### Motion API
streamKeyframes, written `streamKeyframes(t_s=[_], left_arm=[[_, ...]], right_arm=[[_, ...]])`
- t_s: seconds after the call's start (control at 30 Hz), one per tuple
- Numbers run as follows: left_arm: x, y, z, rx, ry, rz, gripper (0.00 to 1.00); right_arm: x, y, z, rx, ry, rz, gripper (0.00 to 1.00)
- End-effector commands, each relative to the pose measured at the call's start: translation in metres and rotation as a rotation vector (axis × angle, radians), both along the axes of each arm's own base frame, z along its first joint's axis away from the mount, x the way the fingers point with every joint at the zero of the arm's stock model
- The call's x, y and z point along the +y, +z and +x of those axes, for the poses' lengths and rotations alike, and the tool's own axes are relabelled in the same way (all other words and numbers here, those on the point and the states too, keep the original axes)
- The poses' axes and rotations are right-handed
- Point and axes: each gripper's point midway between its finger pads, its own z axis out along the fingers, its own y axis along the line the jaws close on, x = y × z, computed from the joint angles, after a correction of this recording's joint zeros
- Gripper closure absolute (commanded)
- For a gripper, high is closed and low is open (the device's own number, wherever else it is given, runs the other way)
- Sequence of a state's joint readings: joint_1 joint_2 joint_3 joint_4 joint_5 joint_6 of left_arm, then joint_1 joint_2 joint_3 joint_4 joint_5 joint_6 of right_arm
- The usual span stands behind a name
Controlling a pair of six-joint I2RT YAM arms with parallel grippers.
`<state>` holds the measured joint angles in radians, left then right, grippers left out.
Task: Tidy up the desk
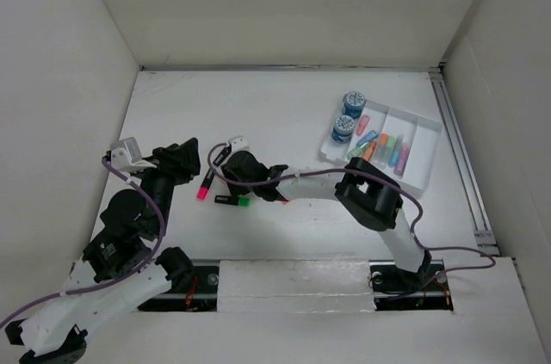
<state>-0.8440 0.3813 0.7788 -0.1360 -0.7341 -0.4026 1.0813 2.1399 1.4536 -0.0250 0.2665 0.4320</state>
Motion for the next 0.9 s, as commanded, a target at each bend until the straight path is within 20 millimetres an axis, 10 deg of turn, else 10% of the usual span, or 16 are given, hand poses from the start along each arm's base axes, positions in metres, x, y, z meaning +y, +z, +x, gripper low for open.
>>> streamKeyframes(t_s=[0.0,0.1,0.2,0.43,0.5,0.57,0.6,0.87], left_arm=[[-0.002,0.007,0.001,-0.024,-0.006,-0.021,0.48],[-0.002,0.007,0.001,-0.026,-0.009,-0.019,0.48],[-0.003,0.007,0.001,-0.027,-0.012,-0.02,0.48],[-0.007,0.007,0.0,-0.029,-0.035,-0.009,0.48],[-0.013,0.008,0.0,-0.037,-0.067,0.005,0.48],[-0.025,0.006,0.0,-0.036,-0.119,0.036,0.48],[-0.033,0.004,0.002,-0.026,-0.149,0.059,0.48],[-0.059,-0.002,0.005,0.007,-0.244,0.123,0.47]], right_arm=[[-0.001,-0.005,0.014,-0.05,-0.042,-0.071,0.45],[-0.005,-0.018,0.021,-0.056,-0.09,-0.113,0.86],[-0.008,-0.014,0.019,-0.059,-0.104,-0.075,0.93],[-0.049,0.095,0.035,-0.146,-0.203,0.25,0.98],[-0.087,0.142,0.054,-0.187,-0.299,0.379,0.98],[-0.137,0.131,0.063,-0.184,-0.415,0.379,0.98],[-0.206,0.147,0.089,-0.193,-0.595,0.46,0.99],[-0.399,0.112,0.101,-0.177,-0.98,0.568,0.99]])
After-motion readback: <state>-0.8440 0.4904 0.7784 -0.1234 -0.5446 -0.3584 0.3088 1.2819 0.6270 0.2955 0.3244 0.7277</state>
